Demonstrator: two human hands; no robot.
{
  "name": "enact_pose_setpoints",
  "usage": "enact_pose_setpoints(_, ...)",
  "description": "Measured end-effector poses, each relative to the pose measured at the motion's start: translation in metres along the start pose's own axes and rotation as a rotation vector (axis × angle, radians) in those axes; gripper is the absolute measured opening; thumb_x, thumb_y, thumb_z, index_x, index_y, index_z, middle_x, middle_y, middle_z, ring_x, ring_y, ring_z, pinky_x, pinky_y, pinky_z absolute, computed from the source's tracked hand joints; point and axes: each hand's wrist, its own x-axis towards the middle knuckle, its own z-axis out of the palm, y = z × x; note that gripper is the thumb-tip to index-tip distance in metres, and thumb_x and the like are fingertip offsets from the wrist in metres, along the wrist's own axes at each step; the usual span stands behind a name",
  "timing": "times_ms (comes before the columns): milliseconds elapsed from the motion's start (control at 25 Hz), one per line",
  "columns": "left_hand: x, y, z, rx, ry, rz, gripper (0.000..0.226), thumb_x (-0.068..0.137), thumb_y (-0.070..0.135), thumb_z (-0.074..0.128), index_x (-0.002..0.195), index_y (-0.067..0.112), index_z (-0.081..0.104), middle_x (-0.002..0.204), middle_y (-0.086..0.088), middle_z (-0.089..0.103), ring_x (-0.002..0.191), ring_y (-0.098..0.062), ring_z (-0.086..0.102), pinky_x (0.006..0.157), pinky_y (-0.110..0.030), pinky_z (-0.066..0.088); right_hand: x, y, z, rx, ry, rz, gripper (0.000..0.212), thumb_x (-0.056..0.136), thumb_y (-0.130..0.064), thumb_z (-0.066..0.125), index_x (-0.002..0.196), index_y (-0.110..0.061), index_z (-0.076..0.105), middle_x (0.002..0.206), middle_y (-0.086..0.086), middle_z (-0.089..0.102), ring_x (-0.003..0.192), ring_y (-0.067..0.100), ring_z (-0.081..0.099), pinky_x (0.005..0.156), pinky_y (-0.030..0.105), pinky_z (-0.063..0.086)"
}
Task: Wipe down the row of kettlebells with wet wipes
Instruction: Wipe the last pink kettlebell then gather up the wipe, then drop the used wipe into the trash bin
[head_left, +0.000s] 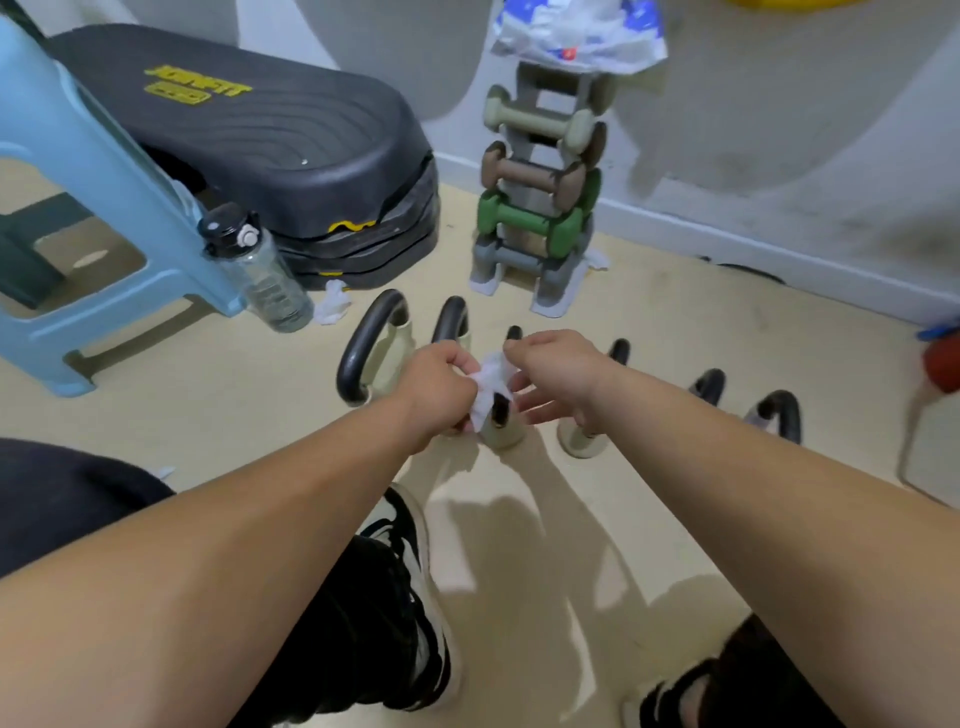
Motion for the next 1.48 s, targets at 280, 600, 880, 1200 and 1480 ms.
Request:
enact_pose_setpoints(280,-0.035,0.105,0.06,-0.337,-0.147,0.005,0.016,0.089,0.016,0.071,0.1,0.004,0.072,0.099,-0.016,0.078,0.09,-0.031,0.077,0.088,-0.045,0.063,-0.068,-0.009,-0.091,0.223,0.173,-0.144,0.018,0.085,-0.003,0.064,0.099,-0.002,0.075,0.089,0.016,0.076,0.078,0.031,0.074,0.079,0.041,0.064)
enact_pose_setpoints(600,-0.066,0.179,0.175,-0.218,-0.268,0.114,0.023,0.083,-0.008,0.062,0.093,0.011,0.069,0.094,-0.015,0.07,0.08,-0.029,0.068,0.073,-0.038,0.062,-0.119,0.032,-0.244,-0.125,0.493,-0.132,0.021,0.091,-0.016,0.05,0.093,-0.01,0.071,0.098,0.018,0.073,0.072,0.024,0.07,0.063,0.034,0.054)
enact_pose_setpoints(880,-0.117,0.259,0.345,-0.012,-0.508,0.404,0.019,0.084,-0.002,0.071,0.097,0.013,0.073,0.104,-0.001,0.074,0.093,-0.019,0.072,0.075,-0.015,0.059,-0.171,0.114,-0.429,-0.102,1.207,-0.074,0.025,0.08,-0.014,0.043,0.055,-0.016,0.047,0.064,0.006,0.052,0.063,0.027,0.048,0.054,0.029,0.038)
enact_pose_setpoints(1200,-0.119,0.335,0.494,0.531,-0.652,1.027,0.067,0.087,-0.001,0.055,0.152,0.016,0.046,0.151,0.006,0.04,0.135,-0.019,0.05,0.111,-0.028,0.045,-0.17,0.199,-0.528,0.239,1.299,-0.233,0.041,0.1,-0.039,0.035,0.084,-0.012,0.061,0.092,0.001,0.063,0.089,0.021,0.057,0.077,0.035,0.046)
enact_pose_setpoints(1480,-0.103,0.347,0.561,1.285,-0.511,1.451,0.076,0.084,0.018,0.058,0.155,0.025,0.032,0.152,0.001,0.042,0.143,-0.022,0.034,0.126,-0.049,0.006,-0.157,0.203,-0.556,0.486,1.276,-0.252,0.071,0.097,-0.063,0.015,0.139,-0.021,0.054,0.129,-0.003,0.061,0.123,0.022,0.054,0.114,0.048,0.037)
